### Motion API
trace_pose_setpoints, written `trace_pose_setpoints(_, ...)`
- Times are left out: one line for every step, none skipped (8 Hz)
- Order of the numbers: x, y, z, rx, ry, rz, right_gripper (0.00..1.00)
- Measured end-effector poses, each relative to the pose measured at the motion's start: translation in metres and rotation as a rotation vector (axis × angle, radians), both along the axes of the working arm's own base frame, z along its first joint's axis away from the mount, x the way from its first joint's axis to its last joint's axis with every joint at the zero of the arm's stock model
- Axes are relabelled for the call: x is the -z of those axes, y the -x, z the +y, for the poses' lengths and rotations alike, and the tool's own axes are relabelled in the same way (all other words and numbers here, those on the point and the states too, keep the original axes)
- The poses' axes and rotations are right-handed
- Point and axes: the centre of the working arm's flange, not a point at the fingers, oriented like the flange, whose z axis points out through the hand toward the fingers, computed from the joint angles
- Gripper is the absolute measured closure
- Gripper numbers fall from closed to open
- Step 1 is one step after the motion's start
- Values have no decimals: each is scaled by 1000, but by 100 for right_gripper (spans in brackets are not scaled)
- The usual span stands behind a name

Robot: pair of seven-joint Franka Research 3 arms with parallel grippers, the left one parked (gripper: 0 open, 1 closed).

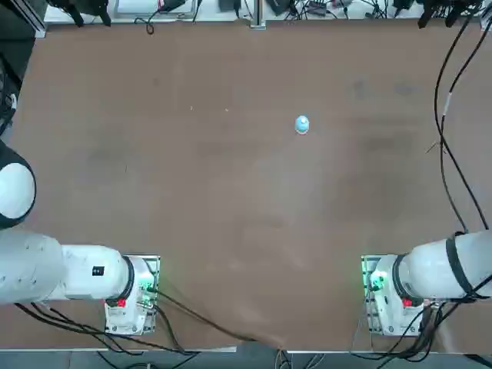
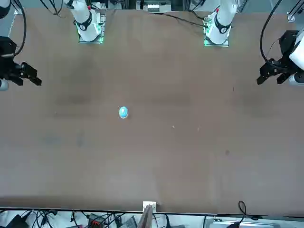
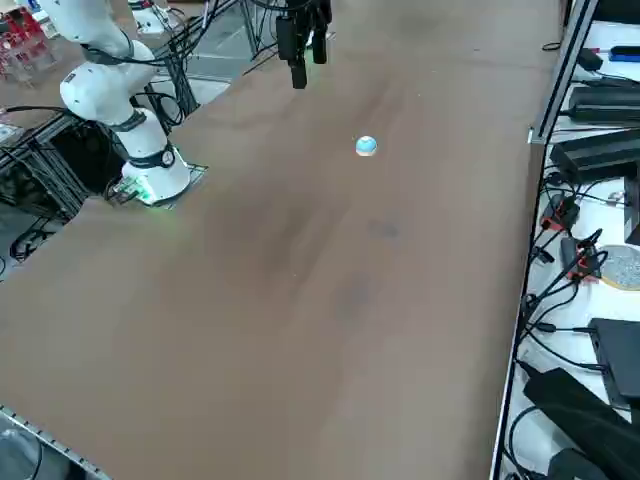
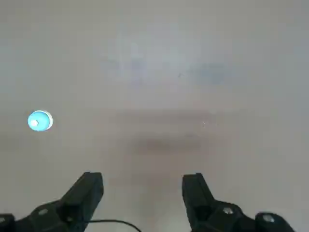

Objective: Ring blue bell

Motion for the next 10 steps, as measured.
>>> trace_pose_setpoints(0,0,0,0,0,0,0)
trace_pose_setpoints(0,0,0,0,0,0,0)
trace_pose_setpoints(0,0,0,0,0,0,0)
trace_pose_setpoints(0,0,0,0,0,0,0)
trace_pose_setpoints(1,0,0,0,0,1,0)
trace_pose_setpoints(1,-1,0,-1,0,3,0)
trace_pose_setpoints(2,-1,0,-1,0,3,0)
trace_pose_setpoints(2,-1,0,-1,0,3,0)
trace_pose_setpoints(3,-2,1,-2,0,5,0)
trace_pose_setpoints(4,-3,1,-3,0,7,0)
